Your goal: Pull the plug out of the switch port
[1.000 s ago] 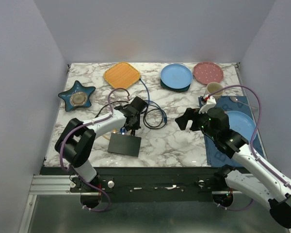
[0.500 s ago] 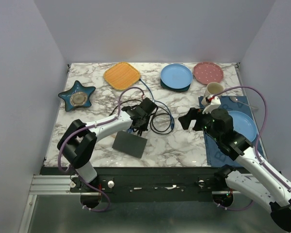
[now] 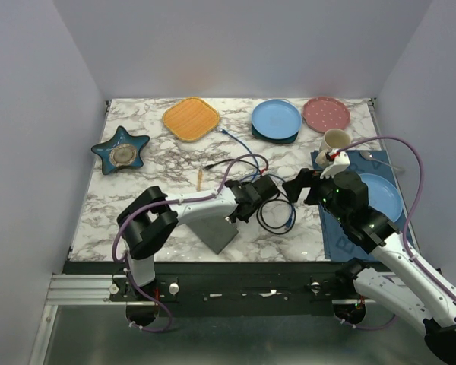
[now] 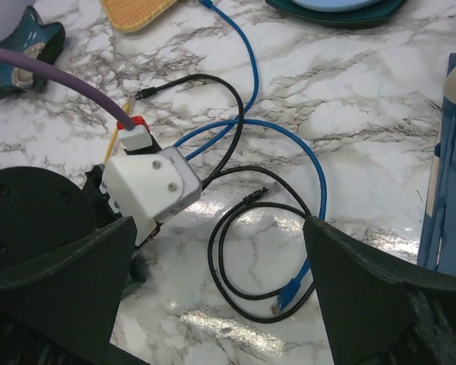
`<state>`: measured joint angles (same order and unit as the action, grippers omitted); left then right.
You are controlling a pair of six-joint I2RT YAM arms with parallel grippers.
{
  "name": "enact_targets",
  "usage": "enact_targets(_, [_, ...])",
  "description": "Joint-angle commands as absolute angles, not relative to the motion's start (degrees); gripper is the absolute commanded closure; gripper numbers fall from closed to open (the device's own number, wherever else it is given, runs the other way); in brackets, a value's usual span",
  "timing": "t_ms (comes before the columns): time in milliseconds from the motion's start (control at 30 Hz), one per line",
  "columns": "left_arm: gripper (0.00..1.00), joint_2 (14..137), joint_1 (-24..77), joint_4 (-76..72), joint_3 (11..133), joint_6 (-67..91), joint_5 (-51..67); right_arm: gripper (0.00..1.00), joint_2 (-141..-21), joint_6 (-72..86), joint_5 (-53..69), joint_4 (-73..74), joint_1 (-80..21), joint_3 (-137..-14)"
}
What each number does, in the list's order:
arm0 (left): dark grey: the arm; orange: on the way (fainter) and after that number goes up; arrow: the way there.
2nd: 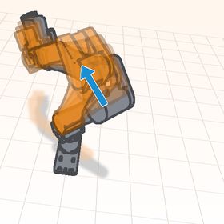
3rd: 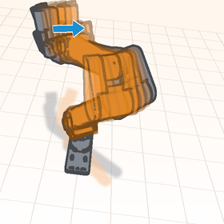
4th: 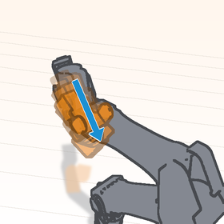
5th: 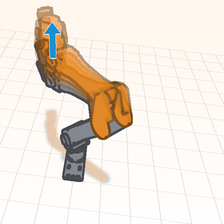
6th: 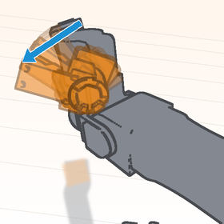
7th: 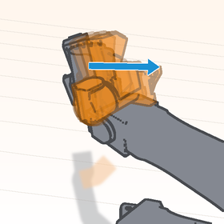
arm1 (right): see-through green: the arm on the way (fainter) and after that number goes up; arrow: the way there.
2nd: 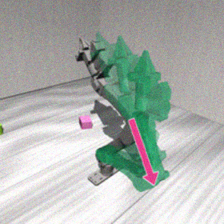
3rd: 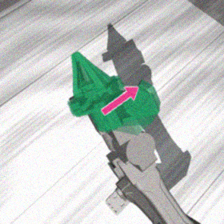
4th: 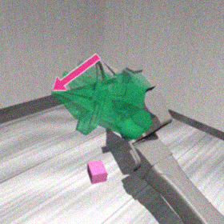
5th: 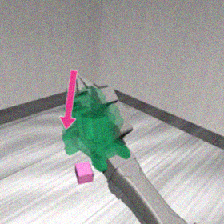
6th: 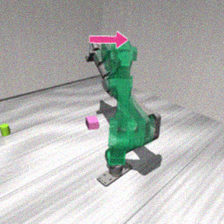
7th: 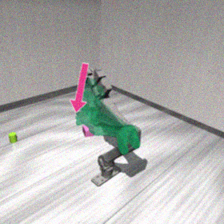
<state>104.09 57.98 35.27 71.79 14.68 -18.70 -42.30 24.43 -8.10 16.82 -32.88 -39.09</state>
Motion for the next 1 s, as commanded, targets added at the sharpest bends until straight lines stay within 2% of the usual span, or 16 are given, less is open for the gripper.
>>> enact_targets(0, [0.72,100.9,58.3,35.8,71.2,17.0,-26.1,0.00,-41.5,23.7,-9.5,18.7,-33.0,-40.4])
enact_targets(67, [0.51,98.4,58.2,35.3,71.2,17.8,-27.8,0.00,-41.5,23.9,-9.5,18.9,-33.0,-40.6])
enact_targets(200, [0.43,95.9,58.1,36.5,73.0,18.7,-31.1,0.00,-41.6,24.2,-9.5,18.9,-33.0,-40.8])
enact_targets(233, [0.35,95.3,58.1,37.7,74.1,20.2,-32.2,0.00,-41.7,24.3,-9.4,18.9,-33.0,-40.8])
enact_targets(267, [0.03,94.9,58.1,38.1,74.3,20.8,-33.0,0.00,-41.8,24.3,-9.3,18.9,-33.0,-40.8])
enact_targets(367, [0.01,92.3,57.4,38.9,74.1,25.2,-33.6,0.00,-43.4,25.0,-8.5,18.6,-33.0,-41.0])
enact_targets(500, [0.01,86.8,55.4,38.4,69.7,34.8,-28.7,0.00,-49.6,26.0,-1.5,17.4,-32.9,-43.5])
enact_targets(533, [0.06,83.9,55.5,38.0,66.7,37.0,-28.0,0.00,-52.5,26.5,-0.5,16.6,-33.0,-44.1])
enact_targets(567, [0.27,82.3,55.5,38.0,65.1,39.3,-27.3,0.00,-53.6,26.8,-0.4,16.2,-33.0,-44.6])
enact_targets(633, [0.55,76.9,55.5,38.6,59.5,47.3,-27.2,0.06,-56.0,27.3,2.4,14.2,-33.0,-45.5])
enact_targets(667, [0.85,75.1,55.6,38.8,57.6,49.5,-26.5,0.09,-57.7,27.4,3.0,13.3,-33.0,-45.7])
enact_targets(700, [0.97,73.4,55.6,38.9,55.7,54.1,-26.1,0.13,-59.0,27.5,4.1,12.3,-33.0,-46.0])
enact_targets(733, [1.00,70.3,55.6,39.4,51.8,56.5,-25.7,0.24,-60.0,27.5,4.7,10.7,-33.0,-46.6])
enact_targets(833, [1.00,65.7,55.7,40.5,45.7,61.8,-25.0,0.37,-65.1,27.7,7.0,9.7,-33.1,-48.7])
enact_targets(967, [1.00,63.1,55.7,44.7,41.6,65.8,-27.4,0.44,-72.7,27.8,9.4,9.4,-33.1,-52.3])
